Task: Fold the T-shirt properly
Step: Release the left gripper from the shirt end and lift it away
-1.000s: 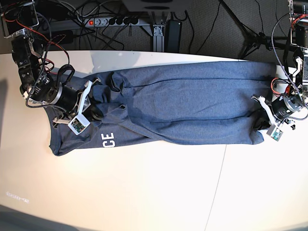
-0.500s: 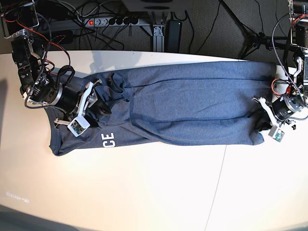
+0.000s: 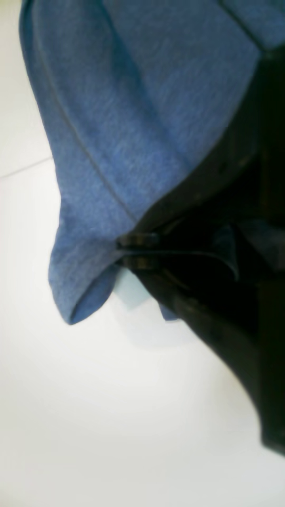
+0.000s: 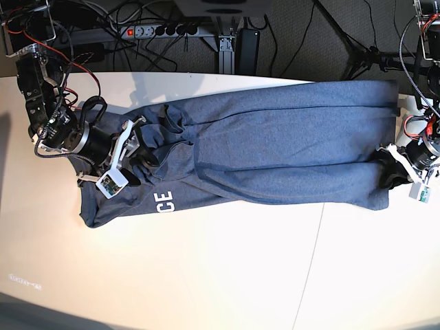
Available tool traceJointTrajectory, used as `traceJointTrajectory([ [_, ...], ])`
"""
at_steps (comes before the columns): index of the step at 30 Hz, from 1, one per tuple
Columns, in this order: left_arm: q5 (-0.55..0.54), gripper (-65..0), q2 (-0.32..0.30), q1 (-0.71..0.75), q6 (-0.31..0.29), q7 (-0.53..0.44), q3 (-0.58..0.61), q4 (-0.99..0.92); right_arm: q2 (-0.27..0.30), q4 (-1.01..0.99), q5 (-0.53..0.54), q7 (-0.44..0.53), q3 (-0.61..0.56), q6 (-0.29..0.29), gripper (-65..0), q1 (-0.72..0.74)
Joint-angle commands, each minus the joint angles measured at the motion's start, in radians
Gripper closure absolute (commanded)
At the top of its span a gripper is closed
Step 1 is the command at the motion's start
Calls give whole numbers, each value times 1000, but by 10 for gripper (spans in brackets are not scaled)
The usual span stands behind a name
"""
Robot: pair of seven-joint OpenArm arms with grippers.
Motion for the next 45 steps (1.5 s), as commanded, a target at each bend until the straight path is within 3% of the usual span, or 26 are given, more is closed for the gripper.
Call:
traceJointTrajectory([
  [1, -15, 0, -19, 3, -17, -21, -10, 37, 13, 18, 14, 26, 11, 2, -329, 14],
  [10, 17, 0, -19, 113, -17, -21, -10, 239, 11, 18, 11, 27, 11, 2, -329, 14],
  [18, 91, 0, -20, 141, -17, -20, -10, 246, 11, 18, -15, 27, 11, 2, -328, 14],
  [37, 93, 0, -19, 204, -17, 16, -13, 248, 11, 18, -15, 34, 11, 2, -327, 14],
  [38, 90, -51, -19, 204, -17, 16, -15, 248, 11, 18, -15, 34, 11, 2, -327, 14],
  [41, 90, -367, -19, 204, -17, 16, -29, 248, 11, 18, -15, 34, 11, 1, -327, 14],
  [42, 90, -422, -19, 204, -17, 16, -36, 248, 11, 18, -15, 34, 11, 2, -327, 14],
  [45, 63, -436, -19, 204, -17, 27, -73, 248, 11, 18, -15, 34, 11, 1, -327, 14],
])
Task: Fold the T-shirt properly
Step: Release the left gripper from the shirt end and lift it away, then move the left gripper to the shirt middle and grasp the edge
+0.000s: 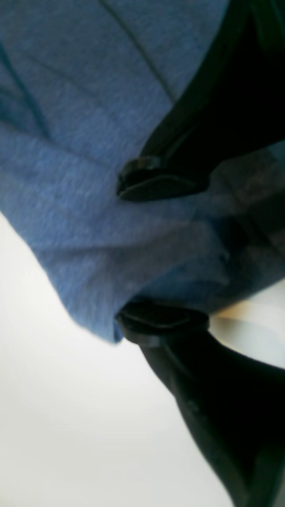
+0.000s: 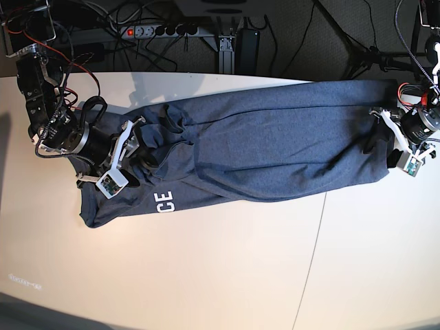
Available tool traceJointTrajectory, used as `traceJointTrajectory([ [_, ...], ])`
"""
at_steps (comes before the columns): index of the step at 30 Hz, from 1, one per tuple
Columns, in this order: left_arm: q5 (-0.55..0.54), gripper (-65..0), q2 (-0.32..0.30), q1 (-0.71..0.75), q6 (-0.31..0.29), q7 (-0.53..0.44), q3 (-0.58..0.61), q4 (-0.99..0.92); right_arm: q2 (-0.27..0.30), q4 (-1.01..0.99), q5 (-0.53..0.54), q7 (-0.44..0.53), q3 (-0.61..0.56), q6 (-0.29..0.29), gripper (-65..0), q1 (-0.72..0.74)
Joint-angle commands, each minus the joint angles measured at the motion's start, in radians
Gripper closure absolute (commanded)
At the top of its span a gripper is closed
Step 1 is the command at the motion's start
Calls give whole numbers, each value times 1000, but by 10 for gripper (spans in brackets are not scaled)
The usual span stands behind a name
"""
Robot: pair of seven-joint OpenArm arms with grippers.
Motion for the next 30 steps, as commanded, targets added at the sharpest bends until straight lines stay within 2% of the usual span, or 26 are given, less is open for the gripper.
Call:
traceJointTrajectory([
  [1, -31, -436, -19, -7, -17, -7, -30, 17, 11, 18, 9, 27, 11, 2, -327, 13],
  [5, -136, -436, -19, -7, -17, 47, -129, 17, 11, 18, 10, 30, 11, 2, -327, 14],
  [10, -274, -434, -19, -7, -17, 53, -253, 17, 11, 18, 9, 80, 11, 2, -327, 14],
  [11, -301, -434, -19, -7, -17, 53, -266, 17, 11, 18, 9, 104, 11, 2, -311, 15],
  [12, -321, -433, -19, -7, -17, 53, -273, 18, 5, 18, 9, 121, 11, 2, -259, 18],
  [13, -331, -414, -19, -8, -17, 53, -274, 18, -5, 18, 9, 127, 11, 2, -172, 25],
  [14, -339, -362, -18, -8, -17, 53, -274, 20, -18, 18, 9, 125, 11, 2, -67, 33],
  [15, -346, -274, -12, -7, -17, 54, -274, 24, -35, 18, 11, 125, 11, 2, 0, 43],
  [17, -349, -49, 7, -7, -17, 60, -274, 39, -76, 18, 11, 123, 10, 3, 0, 62],
  [18, -350, 0, 20, -8, -17, 60, -274, 47, -100, 18, 6, 122, 10, 3, 0, 68],
  [25, -319, 0, 89, -9, -17, 43, -270, 65, -256, 8, -101, 120, 10, 3, 0, 77],
  [30, -143, 0, 117, -11, -17, -70, -198, 64, -302, -90, -182, 126, 10, 2, 0, 86],
])
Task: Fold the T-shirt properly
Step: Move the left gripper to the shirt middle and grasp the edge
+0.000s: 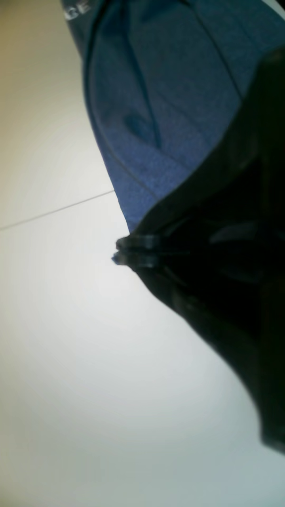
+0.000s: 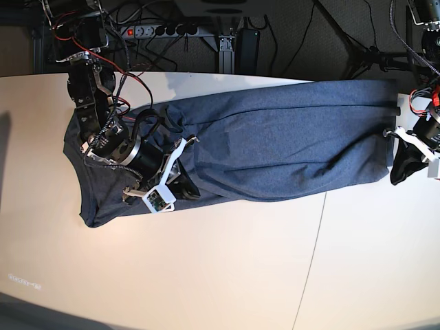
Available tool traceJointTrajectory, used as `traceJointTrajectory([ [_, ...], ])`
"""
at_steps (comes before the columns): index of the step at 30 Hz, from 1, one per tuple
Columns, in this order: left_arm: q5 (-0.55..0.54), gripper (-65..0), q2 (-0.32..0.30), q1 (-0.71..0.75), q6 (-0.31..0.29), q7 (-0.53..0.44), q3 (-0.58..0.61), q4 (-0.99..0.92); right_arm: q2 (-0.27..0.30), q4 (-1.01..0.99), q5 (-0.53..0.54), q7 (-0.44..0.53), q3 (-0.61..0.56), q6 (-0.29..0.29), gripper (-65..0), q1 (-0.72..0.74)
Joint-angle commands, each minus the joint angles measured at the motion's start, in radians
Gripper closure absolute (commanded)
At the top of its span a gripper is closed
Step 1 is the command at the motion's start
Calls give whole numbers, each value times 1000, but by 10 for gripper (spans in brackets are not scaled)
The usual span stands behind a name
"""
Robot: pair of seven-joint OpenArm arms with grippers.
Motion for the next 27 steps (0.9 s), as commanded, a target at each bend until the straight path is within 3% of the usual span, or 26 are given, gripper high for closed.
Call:
traceJointTrajectory([
  [1, 15, 0, -17, -8, -17, -46, 17, 16, 7, -13, 6, 25, 8, 2, 0, 22],
  [5, 129, 0, -17, -8, -17, -131, 91, 13, 9, -113, 4, 29, 8, 2, 0, 30],
  [11, 176, 0, 0, -24, -17, -146, 108, -26, 33, -142, 2, 29, 13, 2, 0, 30],
  [17, 179, 0, 13, -95, -17, -176, 108, -206, 80, -142, 2, 29, 21, 2, 0, 29],
  [27, 189, 0, 13, -156, -17, -190, 108, -270, 81, -147, 2, 29, 56, 2, 0, 30],
])
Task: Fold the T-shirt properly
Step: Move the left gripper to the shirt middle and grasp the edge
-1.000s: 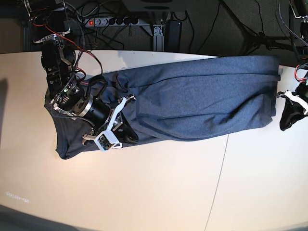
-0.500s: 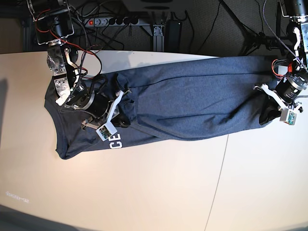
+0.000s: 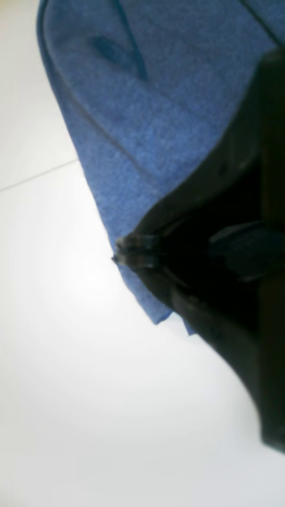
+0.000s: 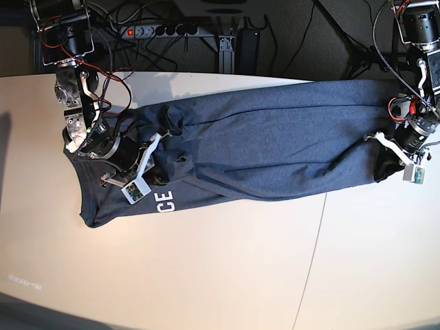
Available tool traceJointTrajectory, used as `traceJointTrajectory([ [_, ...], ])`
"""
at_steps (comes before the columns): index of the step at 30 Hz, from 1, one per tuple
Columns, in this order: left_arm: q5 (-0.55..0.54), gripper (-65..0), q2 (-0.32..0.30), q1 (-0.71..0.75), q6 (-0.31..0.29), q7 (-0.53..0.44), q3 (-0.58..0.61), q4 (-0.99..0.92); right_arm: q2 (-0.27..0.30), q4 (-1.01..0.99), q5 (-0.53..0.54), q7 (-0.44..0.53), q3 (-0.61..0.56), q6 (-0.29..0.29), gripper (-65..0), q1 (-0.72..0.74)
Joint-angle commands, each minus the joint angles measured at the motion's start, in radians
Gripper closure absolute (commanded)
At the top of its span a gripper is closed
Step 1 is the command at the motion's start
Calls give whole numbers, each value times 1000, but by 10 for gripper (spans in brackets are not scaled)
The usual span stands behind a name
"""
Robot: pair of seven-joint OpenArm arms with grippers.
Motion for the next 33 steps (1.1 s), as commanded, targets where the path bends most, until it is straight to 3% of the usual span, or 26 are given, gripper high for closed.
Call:
traceJointTrajectory([
  [1, -33, 0, -18, -13, -17, -22, -6, 12, 8, 12, 10, 24, 21, 3, 0, 19],
  [9, -221, 0, -9, -20, -17, 7, -6, 13, 8, -21, 11, 27, 66, 2, 0, 18],
  [14, -281, 0, 73, -87, -17, 124, -6, 14, 5, -28, 39, 29, 66, 2, 0, 19],
  [18, -264, 0, 156, -129, -17, 156, 13, 14, -4, -28, 48, 29, 66, 3, 0, 19],
  [27, -172, 0, 304, -149, -17, 155, 185, 14, -11, -28, 47, 32, 66, 3, 0, 21],
  [33, -73, 0, 410, -150, -17, 150, 228, 14, -11, -28, 48, 34, 66, 3, 0, 22],
])
